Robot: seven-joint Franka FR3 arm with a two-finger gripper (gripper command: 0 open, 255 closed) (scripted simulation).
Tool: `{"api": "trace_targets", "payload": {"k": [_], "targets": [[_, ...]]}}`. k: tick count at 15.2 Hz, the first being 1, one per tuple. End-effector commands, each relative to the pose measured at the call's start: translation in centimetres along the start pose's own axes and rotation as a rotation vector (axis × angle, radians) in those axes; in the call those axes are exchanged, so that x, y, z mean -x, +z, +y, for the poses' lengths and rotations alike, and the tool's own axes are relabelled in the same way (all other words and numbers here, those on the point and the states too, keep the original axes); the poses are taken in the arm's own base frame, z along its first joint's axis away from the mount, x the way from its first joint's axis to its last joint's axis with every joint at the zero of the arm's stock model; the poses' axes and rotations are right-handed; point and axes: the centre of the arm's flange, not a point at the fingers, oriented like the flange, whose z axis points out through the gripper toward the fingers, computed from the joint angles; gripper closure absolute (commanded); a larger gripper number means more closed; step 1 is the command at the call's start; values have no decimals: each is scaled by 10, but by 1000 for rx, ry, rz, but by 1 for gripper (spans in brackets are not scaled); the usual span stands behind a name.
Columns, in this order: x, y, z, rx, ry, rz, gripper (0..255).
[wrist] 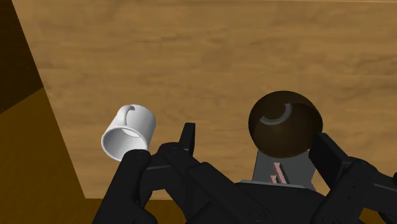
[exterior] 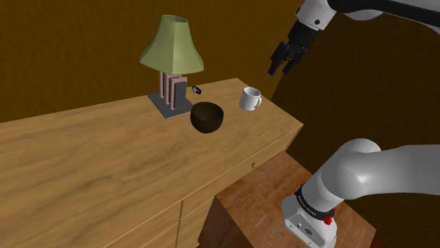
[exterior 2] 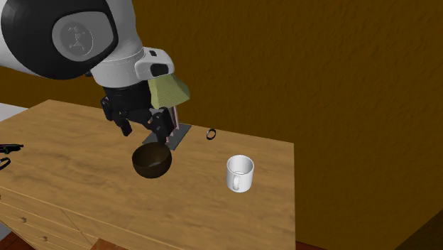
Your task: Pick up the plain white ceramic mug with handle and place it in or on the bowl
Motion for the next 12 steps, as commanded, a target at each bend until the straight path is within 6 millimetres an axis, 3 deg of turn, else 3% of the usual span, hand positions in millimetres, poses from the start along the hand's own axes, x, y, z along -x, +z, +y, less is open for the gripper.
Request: {"api": "trace_targets", "payload": {"k": [1, 12], "targets": [[0, 0, 0, 0, 0, 0, 0], [-76, 104, 64, 44, -22, -13, 0]]}}
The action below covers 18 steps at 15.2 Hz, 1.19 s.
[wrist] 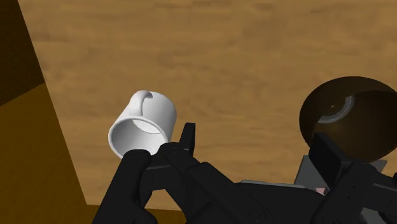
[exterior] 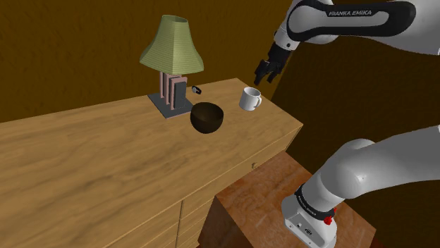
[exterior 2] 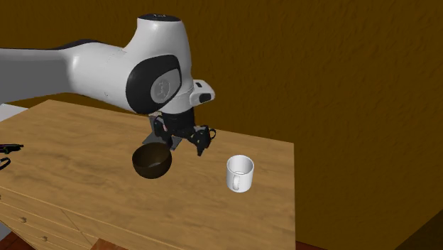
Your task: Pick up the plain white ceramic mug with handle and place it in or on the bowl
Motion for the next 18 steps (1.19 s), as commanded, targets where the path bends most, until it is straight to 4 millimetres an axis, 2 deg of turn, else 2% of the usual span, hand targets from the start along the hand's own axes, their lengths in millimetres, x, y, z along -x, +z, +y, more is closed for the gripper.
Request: {"api": "trace_targets", "payload": {"k": [1, 14, 18], "targets": [[-16, 20, 12, 9, -4, -1, 0], [-106, 142, 89, 61, -30, -16, 0], [-110, 163, 93, 63, -31, -17, 0]]}}
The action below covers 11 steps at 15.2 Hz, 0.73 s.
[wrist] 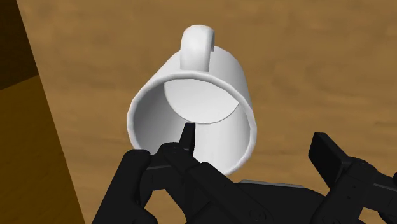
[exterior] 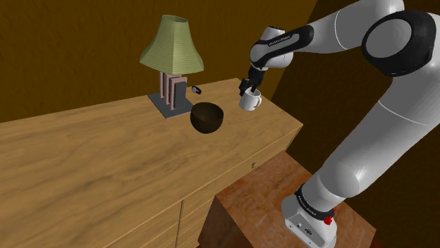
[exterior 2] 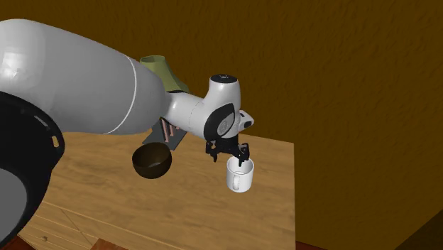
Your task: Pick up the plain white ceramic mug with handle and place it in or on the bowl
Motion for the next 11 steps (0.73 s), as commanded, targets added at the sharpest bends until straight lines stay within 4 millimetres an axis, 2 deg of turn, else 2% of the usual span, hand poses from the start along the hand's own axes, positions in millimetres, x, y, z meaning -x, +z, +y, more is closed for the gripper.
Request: {"api": "trace_targets", "payload": {"k": [1, 5, 11], "targets": [[-1, 11, 1, 1, 0, 0, 0], [-1, 30, 1, 1, 0, 0, 0], [-1, 30, 1, 1, 0, 0, 0]]}}
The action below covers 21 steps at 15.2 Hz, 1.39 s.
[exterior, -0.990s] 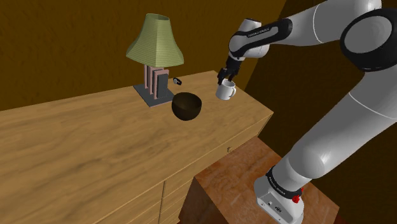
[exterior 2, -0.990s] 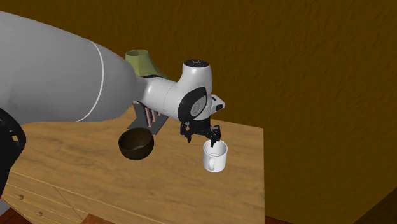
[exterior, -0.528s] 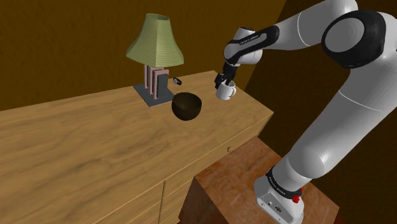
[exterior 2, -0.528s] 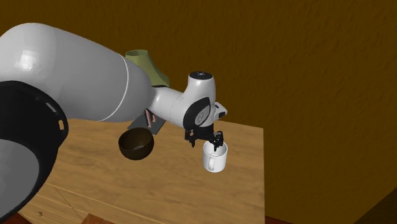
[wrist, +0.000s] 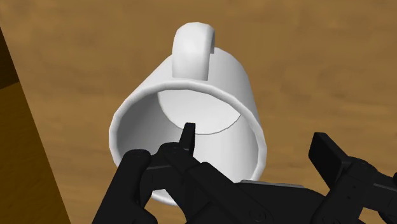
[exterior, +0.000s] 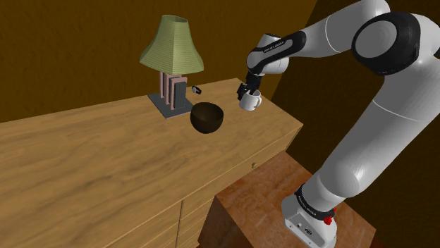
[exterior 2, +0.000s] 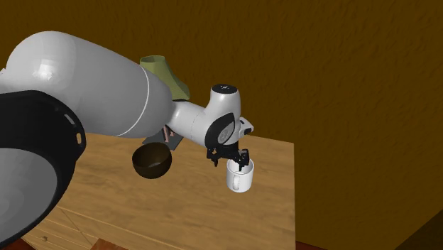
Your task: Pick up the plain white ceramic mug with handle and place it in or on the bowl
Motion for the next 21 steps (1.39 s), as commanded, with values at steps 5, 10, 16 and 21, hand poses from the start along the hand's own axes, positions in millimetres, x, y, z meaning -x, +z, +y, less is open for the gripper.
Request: {"api": "trace_targets", "payload": {"k": [5, 10, 16, 21], "targets": [[0, 0, 0, 0, 0, 0, 255], [0, 0, 0, 0, 0, 0, 255], [-3, -26, 1, 0, 0, 0, 255], [-5, -52, 1, 0, 0, 0, 255]]}}
